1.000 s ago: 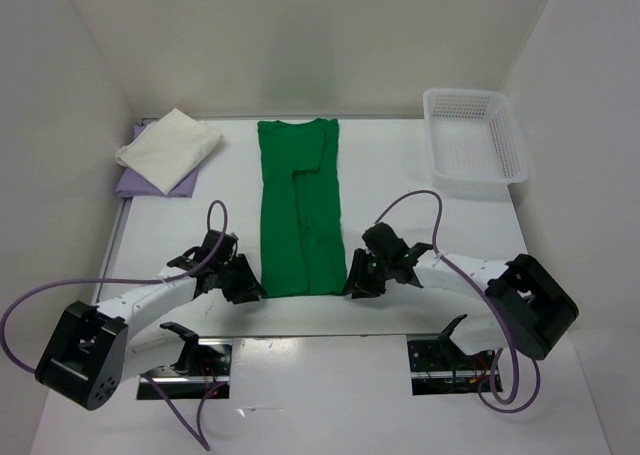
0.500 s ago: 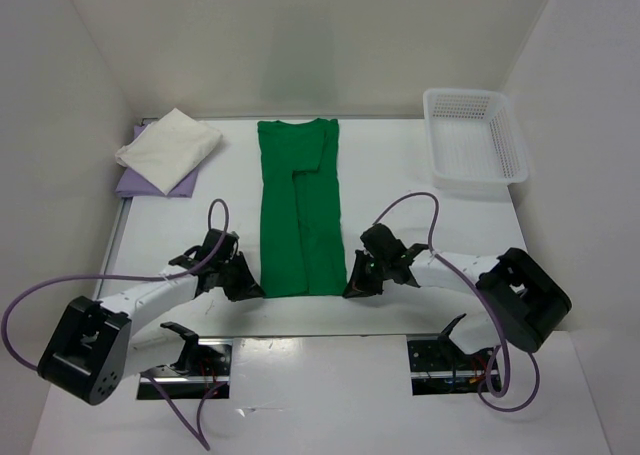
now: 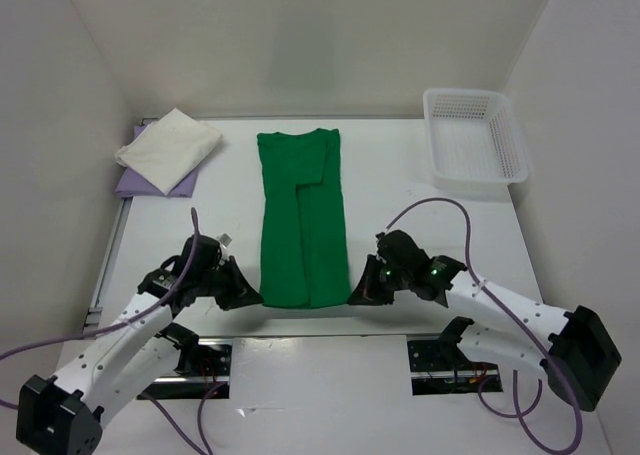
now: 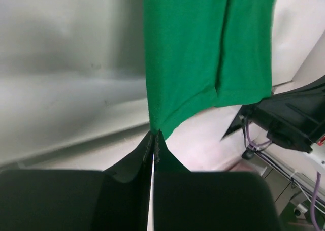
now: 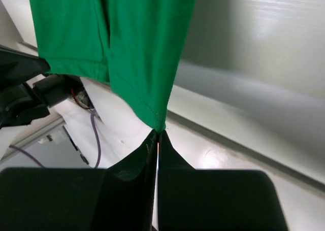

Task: Fold and stack the t-shirts
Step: Fold the folded rectangular tshirt in 1/3 of the way, then grab one side of the 2/3 rectangular tshirt with both arms

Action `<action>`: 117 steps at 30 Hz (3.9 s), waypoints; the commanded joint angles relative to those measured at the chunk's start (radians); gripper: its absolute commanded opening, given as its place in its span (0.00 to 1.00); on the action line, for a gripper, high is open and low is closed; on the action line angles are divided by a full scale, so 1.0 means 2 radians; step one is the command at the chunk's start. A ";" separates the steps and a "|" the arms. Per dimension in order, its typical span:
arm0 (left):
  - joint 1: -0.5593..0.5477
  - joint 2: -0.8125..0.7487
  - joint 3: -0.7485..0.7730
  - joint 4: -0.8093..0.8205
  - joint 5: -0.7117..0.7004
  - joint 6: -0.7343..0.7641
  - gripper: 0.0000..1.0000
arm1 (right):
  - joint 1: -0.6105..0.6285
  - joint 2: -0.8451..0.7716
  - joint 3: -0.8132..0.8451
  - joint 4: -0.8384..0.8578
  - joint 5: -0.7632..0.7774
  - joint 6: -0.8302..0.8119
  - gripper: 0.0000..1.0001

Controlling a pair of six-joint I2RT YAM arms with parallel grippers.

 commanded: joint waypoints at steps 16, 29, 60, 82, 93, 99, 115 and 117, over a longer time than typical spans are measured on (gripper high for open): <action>0.138 0.378 0.319 0.113 -0.072 0.130 0.00 | -0.207 0.369 0.418 -0.055 0.009 -0.282 0.00; 0.143 0.566 0.438 0.164 -0.090 0.139 0.01 | -0.230 0.555 0.589 -0.044 0.019 -0.305 0.00; 0.061 0.459 0.195 0.267 -0.049 0.098 0.36 | -0.167 0.458 0.326 0.066 -0.018 -0.244 0.00; 0.076 0.232 0.062 0.180 -0.074 0.083 0.64 | -0.142 0.305 0.208 0.037 0.019 -0.218 0.44; 0.076 0.339 0.076 0.257 -0.087 0.073 0.52 | -0.158 0.408 0.239 0.101 0.008 -0.195 0.48; 0.076 0.350 0.076 0.268 -0.087 0.073 0.30 | -0.158 0.414 0.244 0.108 0.012 -0.190 0.19; 0.076 0.148 0.041 0.114 -0.039 0.091 0.00 | -0.093 0.217 0.101 0.040 0.008 -0.135 0.00; 0.047 0.082 0.036 0.081 -0.028 0.048 0.00 | -0.071 0.160 0.086 0.029 -0.005 -0.111 0.00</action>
